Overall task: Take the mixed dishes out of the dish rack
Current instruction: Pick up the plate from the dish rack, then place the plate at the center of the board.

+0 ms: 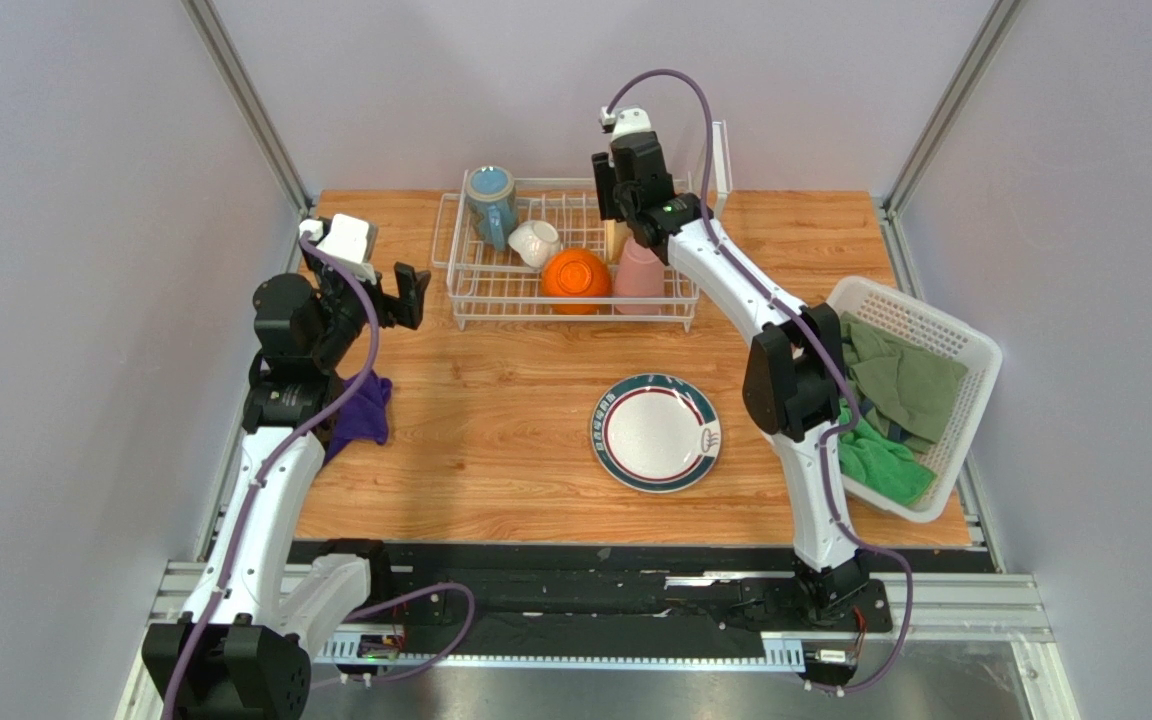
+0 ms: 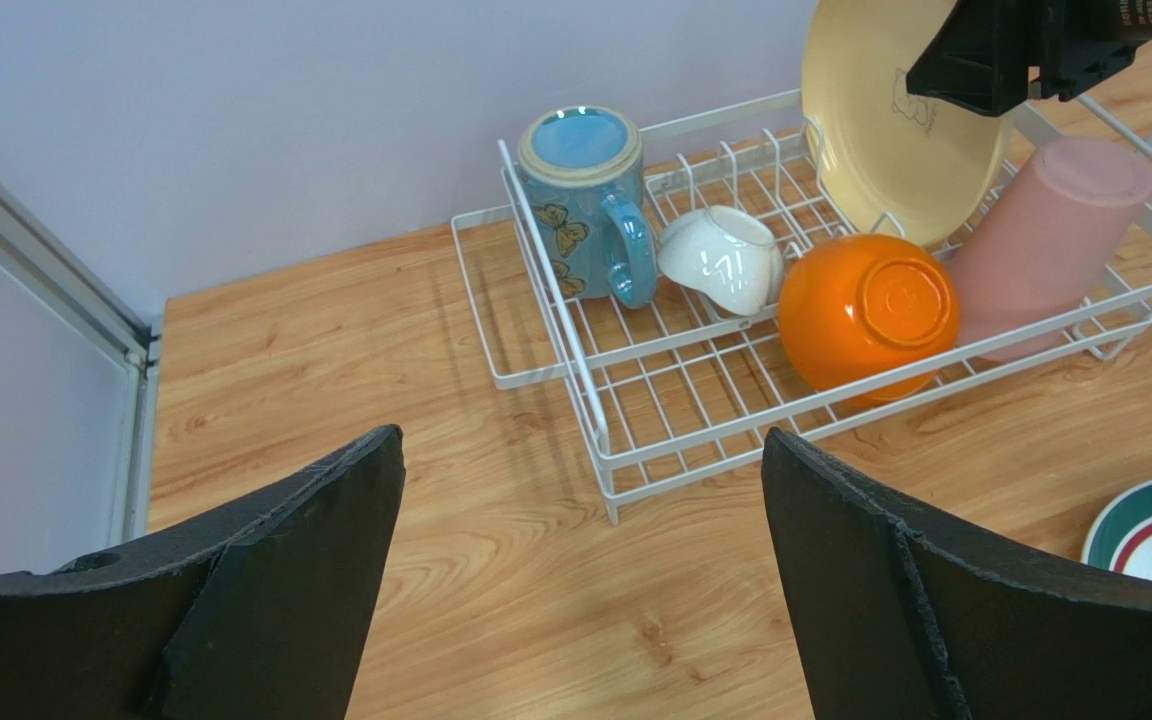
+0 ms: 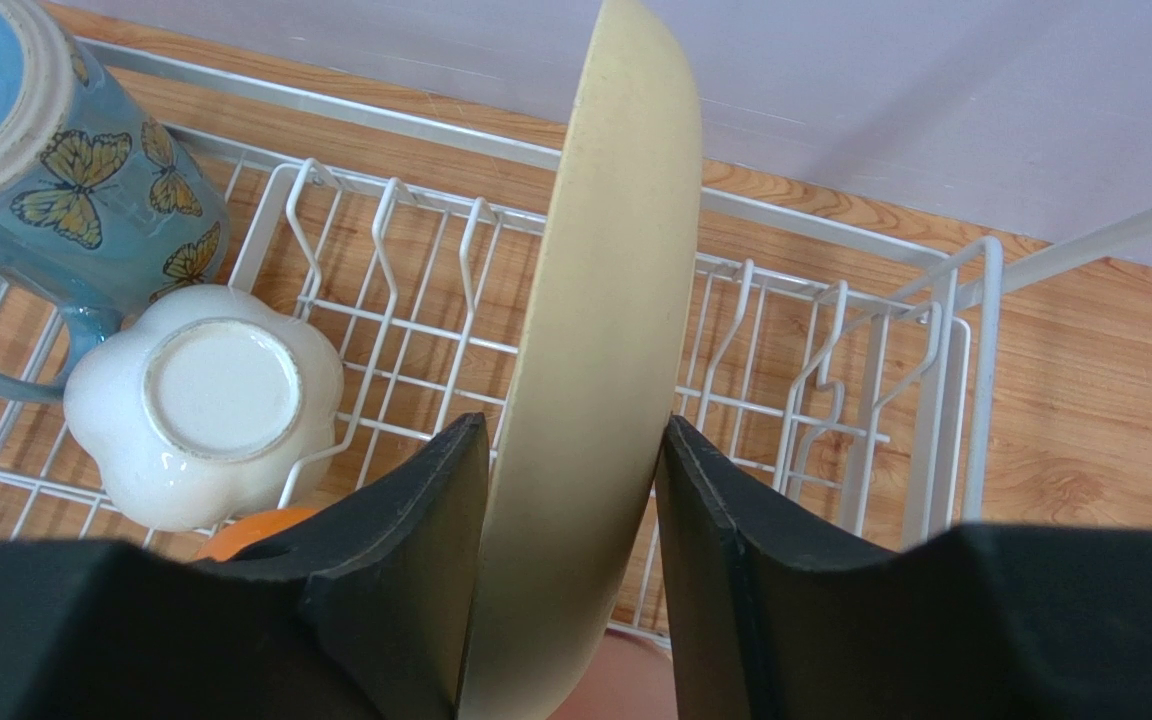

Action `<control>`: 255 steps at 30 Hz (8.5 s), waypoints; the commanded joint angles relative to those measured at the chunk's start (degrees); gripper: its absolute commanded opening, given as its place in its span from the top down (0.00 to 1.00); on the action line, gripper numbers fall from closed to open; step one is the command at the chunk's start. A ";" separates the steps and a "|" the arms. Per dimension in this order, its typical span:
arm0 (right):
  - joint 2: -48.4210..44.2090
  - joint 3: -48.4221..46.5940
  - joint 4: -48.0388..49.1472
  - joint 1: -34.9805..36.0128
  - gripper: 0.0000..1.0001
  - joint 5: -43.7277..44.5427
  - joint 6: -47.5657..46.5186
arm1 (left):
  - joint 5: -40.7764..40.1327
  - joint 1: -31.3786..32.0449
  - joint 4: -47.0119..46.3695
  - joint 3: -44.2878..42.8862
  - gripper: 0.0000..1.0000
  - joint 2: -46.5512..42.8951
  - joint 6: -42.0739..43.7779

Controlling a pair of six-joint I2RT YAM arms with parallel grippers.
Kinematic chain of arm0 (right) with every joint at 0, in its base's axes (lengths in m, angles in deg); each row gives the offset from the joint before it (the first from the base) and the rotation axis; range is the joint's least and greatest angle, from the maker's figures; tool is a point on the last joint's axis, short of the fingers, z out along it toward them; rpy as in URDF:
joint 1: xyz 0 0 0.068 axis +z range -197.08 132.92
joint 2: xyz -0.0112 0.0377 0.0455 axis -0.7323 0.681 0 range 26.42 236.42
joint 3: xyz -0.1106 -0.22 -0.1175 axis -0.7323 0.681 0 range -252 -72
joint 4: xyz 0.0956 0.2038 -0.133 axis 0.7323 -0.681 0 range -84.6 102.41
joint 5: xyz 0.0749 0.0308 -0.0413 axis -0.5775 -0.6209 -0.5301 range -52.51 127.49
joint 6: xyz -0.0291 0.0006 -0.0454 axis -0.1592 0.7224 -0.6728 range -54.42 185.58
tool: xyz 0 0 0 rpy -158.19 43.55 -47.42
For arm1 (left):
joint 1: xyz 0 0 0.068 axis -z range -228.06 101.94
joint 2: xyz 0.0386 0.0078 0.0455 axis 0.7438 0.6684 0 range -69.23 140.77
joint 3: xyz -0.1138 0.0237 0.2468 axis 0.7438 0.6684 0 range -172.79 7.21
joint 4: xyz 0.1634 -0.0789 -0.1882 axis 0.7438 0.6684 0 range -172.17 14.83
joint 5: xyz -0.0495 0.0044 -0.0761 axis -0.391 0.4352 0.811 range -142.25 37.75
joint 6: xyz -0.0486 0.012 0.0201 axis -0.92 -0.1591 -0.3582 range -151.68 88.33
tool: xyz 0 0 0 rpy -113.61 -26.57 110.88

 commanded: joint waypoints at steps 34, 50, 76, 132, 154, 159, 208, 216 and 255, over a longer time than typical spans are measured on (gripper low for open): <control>-3.55 -5.47 2.25 0.80 1.00 13.69 0.53 | 0.83 -0.25 -2.05 0.10 0.03 -1.42 -1.03; -5.57 -5.03 3.22 1.15 1.00 17.39 -1.84 | 1.18 -0.25 -1.97 0.10 0.03 -1.60 -1.12; -9.52 -6.00 4.01 1.15 1.00 16.77 -4.39 | 0.83 -0.25 -2.05 0.10 0.03 -1.60 -1.38; -57.86 45.41 -12.69 -16.86 1.00 -34.89 1.15 | 5.14 -0.25 -1.35 0.01 0.03 0.86 -1.73; -48.57 60.71 -10.40 -20.91 1.00 -60.39 -7.91 | 5.75 -0.25 -0.82 -0.34 0.03 1.83 -1.55; -43.81 60.45 -10.58 -20.91 1.00 -61.80 -10.62 | 5.75 -0.25 -0.82 -0.34 0.03 1.66 -1.55; -32.46 61.32 -11.90 -20.91 0.37 -52.68 -13.36 | 7.16 -0.25 -0.38 -0.60 0.02 1.39 -1.82; -34.04 62.03 -10.93 -20.82 0.37 -47.66 -12.57 | 7.42 -0.25 -0.38 -0.60 0.02 1.22 -1.91; -49.61 50.53 -9.44 -11.42 0.01 -33.68 -14.33 | 8.65 -0.16 3.92 -3.68 0.01 4.47 -0.77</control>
